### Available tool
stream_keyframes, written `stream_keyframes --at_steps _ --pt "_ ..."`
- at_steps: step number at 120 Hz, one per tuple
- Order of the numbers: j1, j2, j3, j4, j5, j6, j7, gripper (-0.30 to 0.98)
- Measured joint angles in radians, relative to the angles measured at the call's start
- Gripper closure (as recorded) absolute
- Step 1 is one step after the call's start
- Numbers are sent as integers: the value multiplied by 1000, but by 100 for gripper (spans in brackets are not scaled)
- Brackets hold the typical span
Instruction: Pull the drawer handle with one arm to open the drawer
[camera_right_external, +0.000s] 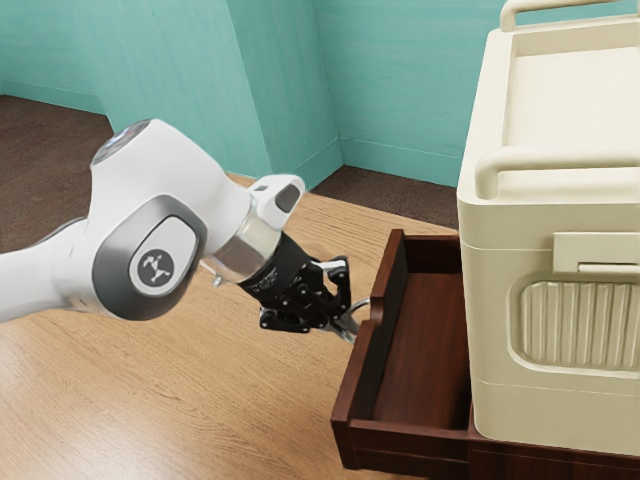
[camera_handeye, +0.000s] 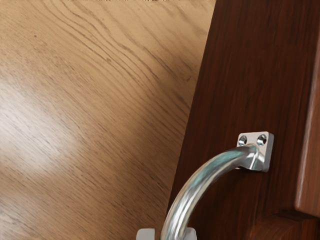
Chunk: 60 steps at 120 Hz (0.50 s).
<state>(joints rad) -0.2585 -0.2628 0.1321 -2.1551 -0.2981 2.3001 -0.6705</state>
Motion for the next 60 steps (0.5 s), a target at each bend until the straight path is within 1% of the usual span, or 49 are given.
stream_keyframes --at_steps 60 --pt "1 -49 38 -52 14 -2 -5 79"
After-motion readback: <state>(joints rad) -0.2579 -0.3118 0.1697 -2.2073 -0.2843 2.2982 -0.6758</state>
